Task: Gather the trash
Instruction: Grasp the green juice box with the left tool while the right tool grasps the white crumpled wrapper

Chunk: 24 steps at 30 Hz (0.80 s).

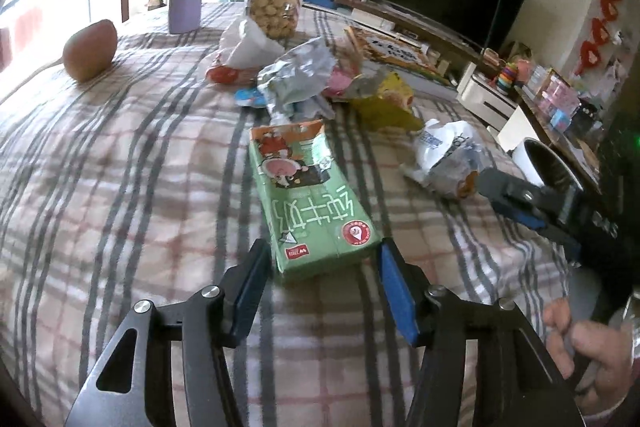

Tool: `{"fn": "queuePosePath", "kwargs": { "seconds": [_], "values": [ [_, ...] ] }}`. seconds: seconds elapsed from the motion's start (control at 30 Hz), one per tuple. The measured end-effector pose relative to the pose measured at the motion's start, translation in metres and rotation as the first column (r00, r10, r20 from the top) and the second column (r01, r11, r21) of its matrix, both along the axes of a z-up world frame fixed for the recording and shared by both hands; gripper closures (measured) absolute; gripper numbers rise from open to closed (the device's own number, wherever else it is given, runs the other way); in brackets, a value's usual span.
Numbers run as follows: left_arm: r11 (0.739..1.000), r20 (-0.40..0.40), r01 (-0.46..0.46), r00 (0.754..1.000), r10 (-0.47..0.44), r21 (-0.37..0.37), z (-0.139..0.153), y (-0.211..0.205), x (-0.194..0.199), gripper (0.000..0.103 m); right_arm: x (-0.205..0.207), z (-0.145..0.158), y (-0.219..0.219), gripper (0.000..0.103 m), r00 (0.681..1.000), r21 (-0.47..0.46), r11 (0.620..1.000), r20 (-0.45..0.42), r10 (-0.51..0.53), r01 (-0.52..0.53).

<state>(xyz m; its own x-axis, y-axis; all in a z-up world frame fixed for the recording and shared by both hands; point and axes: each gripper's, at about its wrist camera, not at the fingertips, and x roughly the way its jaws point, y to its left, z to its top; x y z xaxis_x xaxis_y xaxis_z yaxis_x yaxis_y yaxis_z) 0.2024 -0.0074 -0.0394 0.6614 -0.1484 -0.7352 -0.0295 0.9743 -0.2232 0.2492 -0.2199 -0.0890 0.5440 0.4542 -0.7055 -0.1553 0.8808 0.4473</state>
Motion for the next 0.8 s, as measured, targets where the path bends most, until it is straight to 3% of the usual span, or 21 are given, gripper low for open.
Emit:
{"fn": "queuePosePath", "kwargs": {
  "seconds": [0.2, 0.23, 0.33, 0.43, 0.8],
  "values": [
    [0.999, 0.019, -0.041, 0.999, 0.040, 0.018, 0.004, -0.001, 0.001, 0.036, 0.020, -0.006, 0.017, 0.019, 1.000, -0.047, 0.999, -0.012, 0.024, -0.024],
    [0.999, 0.016, -0.048, 0.999, 0.047, 0.019, 0.003, -0.001, 0.004, 0.036, 0.022, -0.006, 0.020, 0.023, 1.000, -0.060, 0.998, -0.007, 0.027, -0.028],
    [0.998, -0.002, -0.059, 0.998, 0.060, 0.016, -0.002, -0.001, 0.012, 0.037, 0.021, -0.006, 0.025, 0.058, 0.999, -0.081, 0.996, -0.004, 0.047, -0.047],
    [0.999, -0.010, -0.050, 0.999, 0.050, 0.012, -0.005, -0.002, 0.017, 0.048, 0.015, -0.004, 0.023, 0.069, 0.999, -0.088, 0.995, 0.007, 0.052, -0.051],
    [0.999, 0.043, 0.039, 0.998, -0.040, 0.022, 0.004, -0.023, 0.005, 0.051, -0.021, 0.005, -0.011, 0.072, 1.000, -0.037, 0.999, 0.018, 0.009, -0.009]
  ]
}}
